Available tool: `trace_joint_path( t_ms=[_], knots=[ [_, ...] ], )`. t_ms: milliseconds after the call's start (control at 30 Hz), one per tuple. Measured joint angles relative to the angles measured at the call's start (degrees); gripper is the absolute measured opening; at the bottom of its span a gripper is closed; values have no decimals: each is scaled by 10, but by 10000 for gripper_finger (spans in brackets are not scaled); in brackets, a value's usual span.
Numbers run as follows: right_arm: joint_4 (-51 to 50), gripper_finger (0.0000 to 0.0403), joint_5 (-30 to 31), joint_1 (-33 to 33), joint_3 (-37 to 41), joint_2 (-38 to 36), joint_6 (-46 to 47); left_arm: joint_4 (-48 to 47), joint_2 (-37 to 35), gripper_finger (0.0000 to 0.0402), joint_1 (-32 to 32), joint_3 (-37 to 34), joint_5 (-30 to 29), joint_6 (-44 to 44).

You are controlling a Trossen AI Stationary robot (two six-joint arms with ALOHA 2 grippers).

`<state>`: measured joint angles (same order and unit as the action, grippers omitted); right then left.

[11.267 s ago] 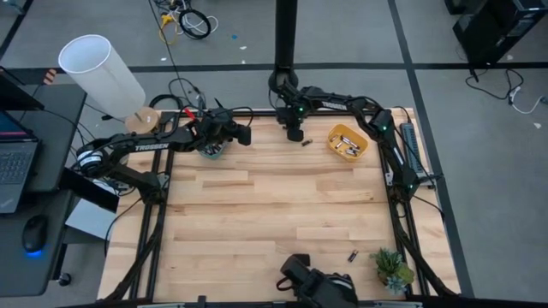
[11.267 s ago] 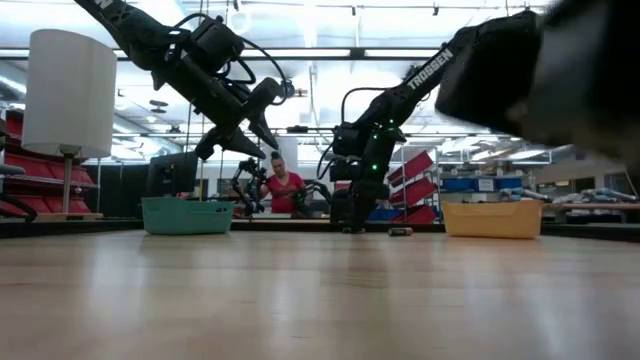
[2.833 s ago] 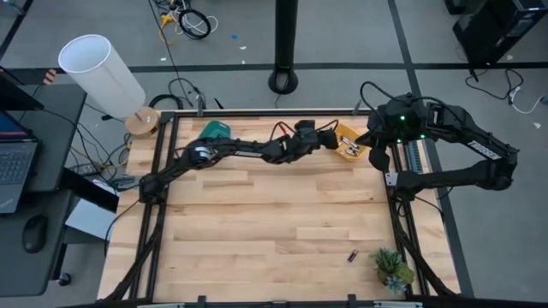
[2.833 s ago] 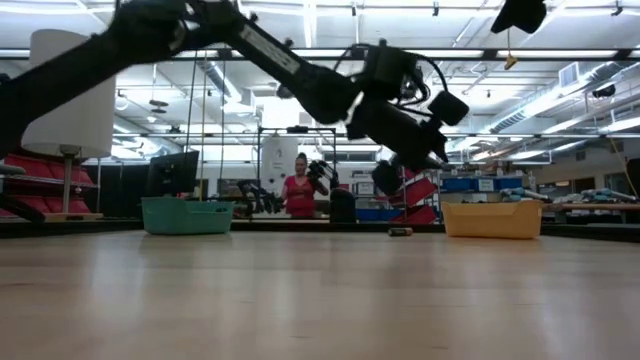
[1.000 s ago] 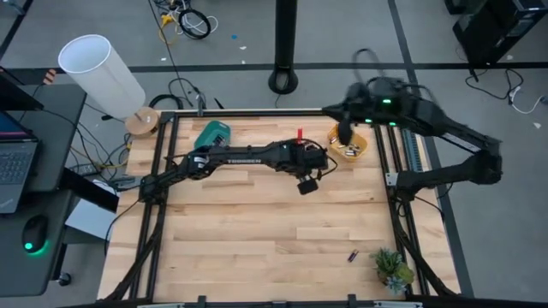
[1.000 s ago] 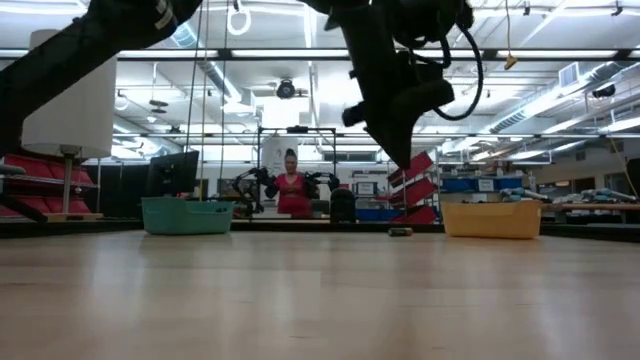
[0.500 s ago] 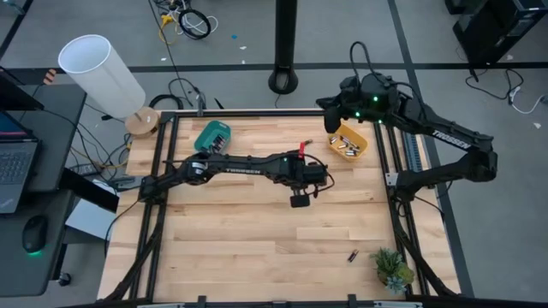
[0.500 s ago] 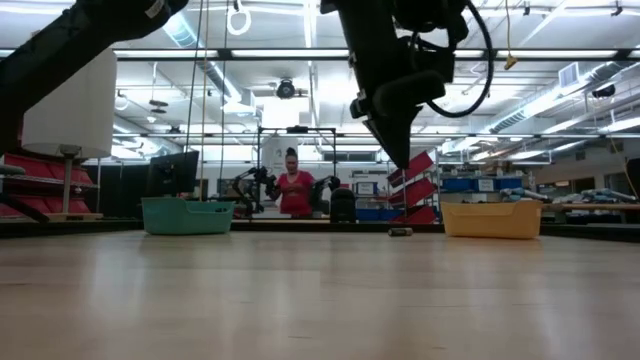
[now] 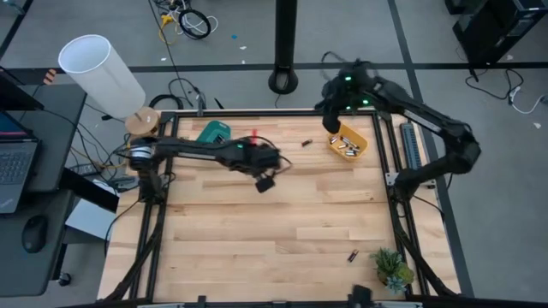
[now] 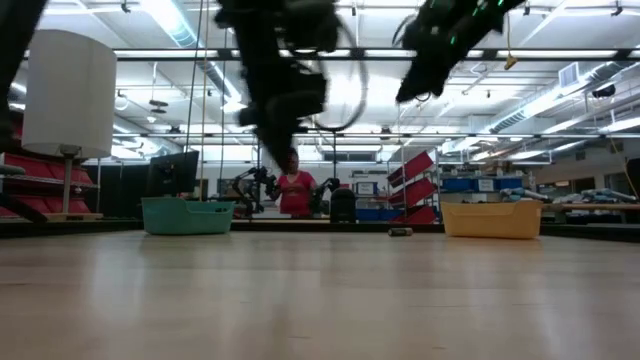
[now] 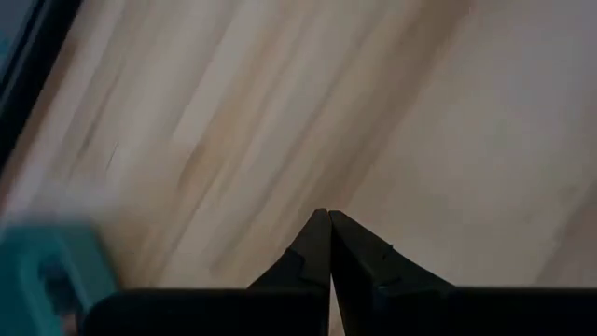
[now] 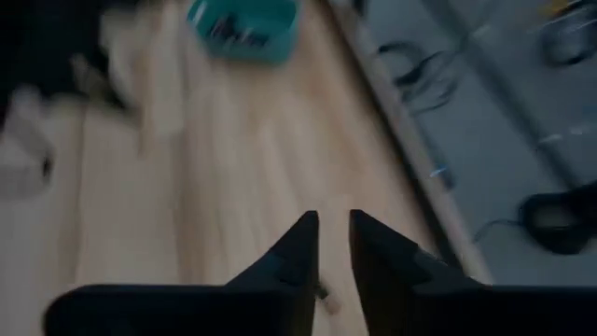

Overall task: Sort batteries
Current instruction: Put the black battery into the blue bin

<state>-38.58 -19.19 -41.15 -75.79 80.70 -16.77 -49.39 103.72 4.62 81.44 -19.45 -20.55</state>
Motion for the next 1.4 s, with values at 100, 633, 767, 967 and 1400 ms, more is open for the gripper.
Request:
trace_joint_path(
  t_ms=[100, 633, 767, 967, 1400],
  knots=[
    [17, 94, -44, -7, 26, 57, -42, 40, -68, 14, -1, -77, -2, -83],
    [32, 131, 43, 36, 40, 253, -167, 177, -162, 14, -17, -141, -32, -282],
    [55, 131, 44, 37, 40, 286, -165, 210, -162, 14, -18, -141, -32, -263],
    [60, 126, 57, 31, 40, 308, -165, 206, -161, 15, -20, -141, 3, -262],
    [74, 115, 68, 12, 38, 347, -156, 162, -161, 15, -41, -141, 11, -262]
  ],
)
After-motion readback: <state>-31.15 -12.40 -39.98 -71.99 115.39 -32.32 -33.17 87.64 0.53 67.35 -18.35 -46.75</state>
